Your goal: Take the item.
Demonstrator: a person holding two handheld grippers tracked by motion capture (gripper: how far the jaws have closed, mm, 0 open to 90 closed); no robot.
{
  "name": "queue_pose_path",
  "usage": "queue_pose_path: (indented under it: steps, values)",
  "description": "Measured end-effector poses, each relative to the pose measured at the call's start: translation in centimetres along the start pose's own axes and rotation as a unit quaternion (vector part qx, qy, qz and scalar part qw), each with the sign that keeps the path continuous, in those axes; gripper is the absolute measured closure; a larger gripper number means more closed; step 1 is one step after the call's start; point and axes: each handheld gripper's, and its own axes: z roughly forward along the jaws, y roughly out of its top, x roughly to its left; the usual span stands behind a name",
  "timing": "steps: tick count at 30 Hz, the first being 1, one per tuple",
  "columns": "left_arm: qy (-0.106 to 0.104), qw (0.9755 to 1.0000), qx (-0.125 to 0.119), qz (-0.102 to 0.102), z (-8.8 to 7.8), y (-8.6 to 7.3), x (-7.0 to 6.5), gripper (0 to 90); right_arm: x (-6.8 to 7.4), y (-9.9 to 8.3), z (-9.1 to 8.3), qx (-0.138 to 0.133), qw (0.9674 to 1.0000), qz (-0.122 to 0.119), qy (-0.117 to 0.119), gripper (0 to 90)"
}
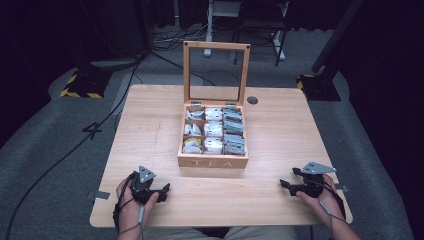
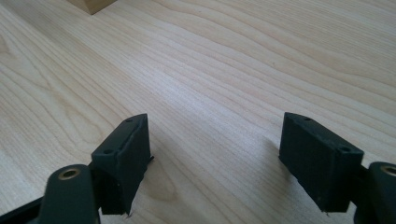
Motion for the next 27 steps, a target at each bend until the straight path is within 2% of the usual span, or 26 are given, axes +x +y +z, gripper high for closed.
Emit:
queue_pose_path:
  steps: [27]
  values:
    - [-0.003, 1.0000, 0.002, 0.001, 0.06, 0.06, 0.01, 10.2, -0.02, 0.03, 0.02, 0.000, 1.0000, 0.000, 0.002, 25.3]
